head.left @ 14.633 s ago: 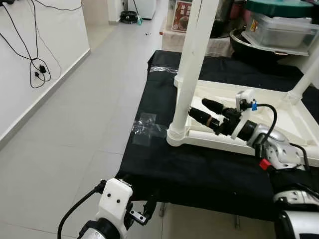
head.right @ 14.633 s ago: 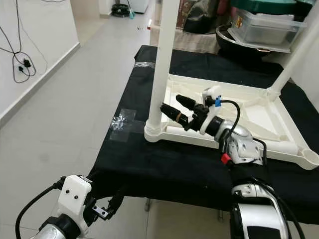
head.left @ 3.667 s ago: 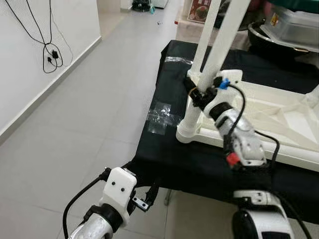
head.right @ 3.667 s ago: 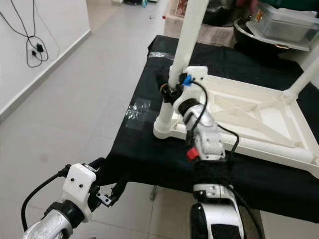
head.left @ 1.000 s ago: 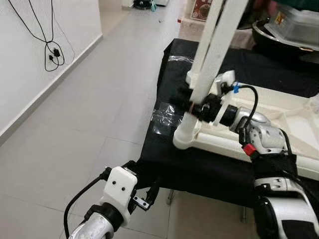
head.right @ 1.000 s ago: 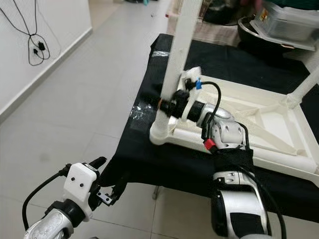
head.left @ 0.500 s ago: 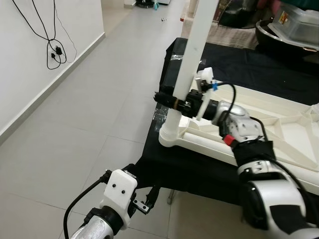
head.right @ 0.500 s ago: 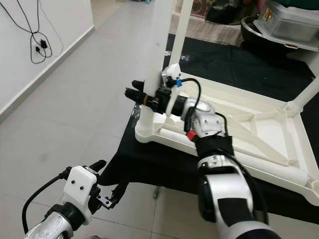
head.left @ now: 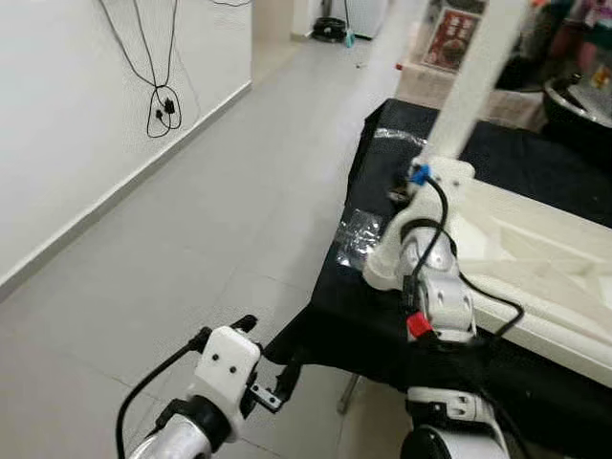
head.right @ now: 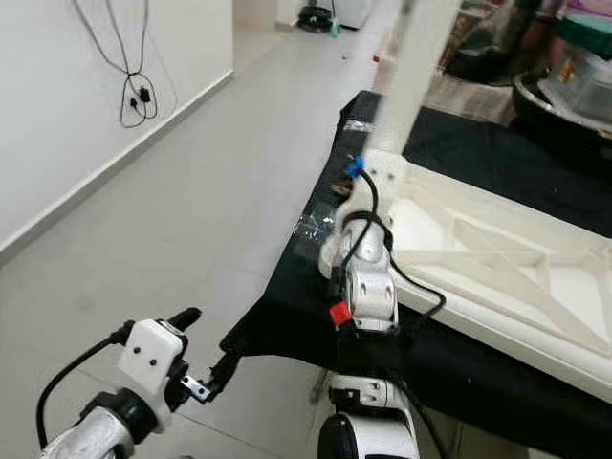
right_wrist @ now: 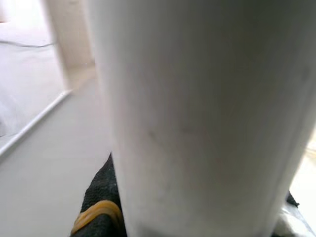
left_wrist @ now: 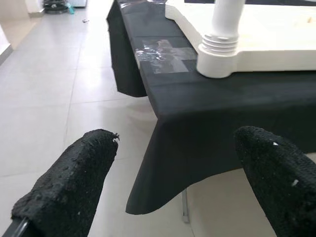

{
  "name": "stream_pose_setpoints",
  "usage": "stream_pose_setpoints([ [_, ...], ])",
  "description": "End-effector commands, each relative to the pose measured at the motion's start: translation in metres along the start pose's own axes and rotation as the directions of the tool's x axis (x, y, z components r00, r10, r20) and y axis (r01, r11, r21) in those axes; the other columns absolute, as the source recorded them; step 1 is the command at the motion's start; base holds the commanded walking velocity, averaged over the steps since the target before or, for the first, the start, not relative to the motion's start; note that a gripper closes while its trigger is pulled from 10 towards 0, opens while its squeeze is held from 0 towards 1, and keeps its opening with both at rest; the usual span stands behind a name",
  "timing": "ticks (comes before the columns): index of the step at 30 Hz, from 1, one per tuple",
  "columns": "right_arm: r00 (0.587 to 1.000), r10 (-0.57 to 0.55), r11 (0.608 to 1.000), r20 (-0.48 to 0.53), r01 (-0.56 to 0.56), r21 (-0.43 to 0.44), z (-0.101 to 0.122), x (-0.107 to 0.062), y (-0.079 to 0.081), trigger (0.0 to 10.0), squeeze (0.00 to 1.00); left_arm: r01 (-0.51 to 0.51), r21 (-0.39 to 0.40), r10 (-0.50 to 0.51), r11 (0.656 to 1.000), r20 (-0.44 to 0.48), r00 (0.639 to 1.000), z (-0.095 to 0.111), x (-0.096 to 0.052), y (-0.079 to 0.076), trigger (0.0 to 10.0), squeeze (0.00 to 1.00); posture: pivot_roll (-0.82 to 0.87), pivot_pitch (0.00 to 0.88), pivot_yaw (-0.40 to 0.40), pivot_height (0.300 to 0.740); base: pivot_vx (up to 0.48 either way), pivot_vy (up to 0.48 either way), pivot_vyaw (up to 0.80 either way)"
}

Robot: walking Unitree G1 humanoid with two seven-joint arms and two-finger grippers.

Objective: Building children table

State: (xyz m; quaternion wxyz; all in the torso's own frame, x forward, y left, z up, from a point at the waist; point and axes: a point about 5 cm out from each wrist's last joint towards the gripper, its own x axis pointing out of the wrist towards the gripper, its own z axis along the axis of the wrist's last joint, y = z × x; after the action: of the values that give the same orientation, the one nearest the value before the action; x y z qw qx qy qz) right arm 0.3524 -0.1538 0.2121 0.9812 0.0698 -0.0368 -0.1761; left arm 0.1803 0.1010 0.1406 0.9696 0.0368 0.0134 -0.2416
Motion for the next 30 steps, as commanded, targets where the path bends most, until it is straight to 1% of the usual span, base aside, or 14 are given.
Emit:
stream_pose_setpoints([
  [1,0.991,-0.017,0.996,-0.133,0.027,0.079,-0.03,-0.018,0.018,0.0,0.0,-0.003,-0.005,0.003,1.0,-0.019,1.0,-0.004,-0.001,-0.001,10.0,0.0,0.14,0.088,-0.116,0.74,0.0,0.0,0.0],
  [2,0.991,0.005,0.995,-0.132,0.008,0.099,-0.029,-0.019,0.025,0.0,0.0,-0.004,-0.006,0.004,1.0,-0.018,1.0,-0.004,-0.001,-0.001,10.0,0.0,0.14,0.088,-0.116,0.74,0.0,0.0,0.0],
  [3,0.993,0.041,0.992,-0.107,-0.028,0.121,-0.025,-0.019,0.032,10.0,0.0,-0.003,-0.006,0.003,1.0,-0.018,1.0,-0.004,0.0,-0.001,10.0,0.0,0.14,0.092,-0.117,0.74,0.0,0.0,0.0],
  [4,0.994,0.061,0.99,-0.089,-0.049,0.132,-0.022,-0.019,0.035,10.0,0.0,-0.003,-0.006,0.003,1.0,-0.018,1.0,-0.004,0.0,-0.001,10.0,0.0,0.14,0.093,-0.117,0.74,0.0,0.0,0.0],
  [5,0.993,0.107,0.987,-0.056,-0.099,0.126,-0.017,-0.018,0.038,10.0,1.0,-0.002,-0.007,0.002,1.0,-0.019,1.0,-0.004,0.0,-0.001,10.0,0.0,0.14,0.095,-0.114,0.74,0.0,0.0,0.0],
  [10,0.991,0.134,0.986,0.022,-0.135,0.093,0.0,-0.018,0.04,10.0,1.0,0.002,-0.009,-0.002,1.0,-0.018,1.0,-0.004,0.001,-0.001,10.0,0.0,0.13,0.097,-0.116,0.74,0.0,0.0,0.0],
  [11,0.988,0.145,0.985,0.055,-0.149,0.089,0.007,-0.015,0.037,10.0,0.0,0.002,-0.01,-0.002,1.0,-0.017,1.0,-0.004,0.002,-0.001,10.0,0.0,0.13,0.097,-0.115,0.74,0.0,0.0,0.0],
  [16,0.896,0.432,0.88,0.1,-0.443,0.17,0.014,-0.001,0.038,10.0,0.0,0.003,-0.013,-0.003,1.0,-0.017,1.0,-0.004,0.002,-0.002,10.0,0.0,0.13,0.094,-0.117,0.74,0.0,0.0,0.0],
  [18,0.768,0.634,0.743,0.087,-0.637,0.208,0.011,0.005,0.032,10.0,0.0,0.002,-0.016,-0.002,1.0,-0.016,1.0,-0.004,0.002,-0.002,10.0,0.0,0.12,0.088,-0.116,0.74,0.0,0.0,0.0],
  [21,0.677,0.733,0.652,0.07,-0.727,0.216,0.011,0.007,0.026,10.0,0.0,0.002,-0.017,-0.003,1.0,-0.016,1.0,-0.005,0.002,-0.002,10.0,0.0,0.13,0.086,-0.121,0.74,0.0,0.0,0.0],
  [24,0.245,0.97,0.242,-0.008,-0.954,0.176,0.011,-0.002,0.014,10.0,0.0,0.005,-0.017,-0.005,1.0,-0.015,1.0,-0.005,0.002,-0.003,10.0,0.0,0.13,0.075,-0.124,0.74,0.0,0.0,0.0],
  [25,0.245,0.97,0.242,-0.008,-0.954,0.176,0.011,-0.002,0.014,10.0,0.0,0.005,-0.017,-0.005,1.0,-0.015,1.0,-0.005,0.002,-0.003,10.0,0.0,0.13,0.075,-0.124,0.74,0.0,0.0,0.0],
  [28,0.039,0.999,0.043,-0.023,-0.98,0.194,0.012,-0.007,0.013,10.0,0.0,0.006,-0.016,-0.007,1.0,-0.015,1.0,-0.006,0.001,-0.005,10.0,0.0,0.14,0.06,-0.131,0.74,0.0,0.0,0.0],
  [30,0.018,0.999,0.024,-0.031,-0.982,0.189,0.012,-0.005,0.015,10.0,0.0,0.007,-0.015,-0.007,1.0,-0.015,1.0,-0.006,0.001,-0.005,10.0,0.0,0.14,0.06,-0.131,0.74,0.0,0.0,0.0],
])
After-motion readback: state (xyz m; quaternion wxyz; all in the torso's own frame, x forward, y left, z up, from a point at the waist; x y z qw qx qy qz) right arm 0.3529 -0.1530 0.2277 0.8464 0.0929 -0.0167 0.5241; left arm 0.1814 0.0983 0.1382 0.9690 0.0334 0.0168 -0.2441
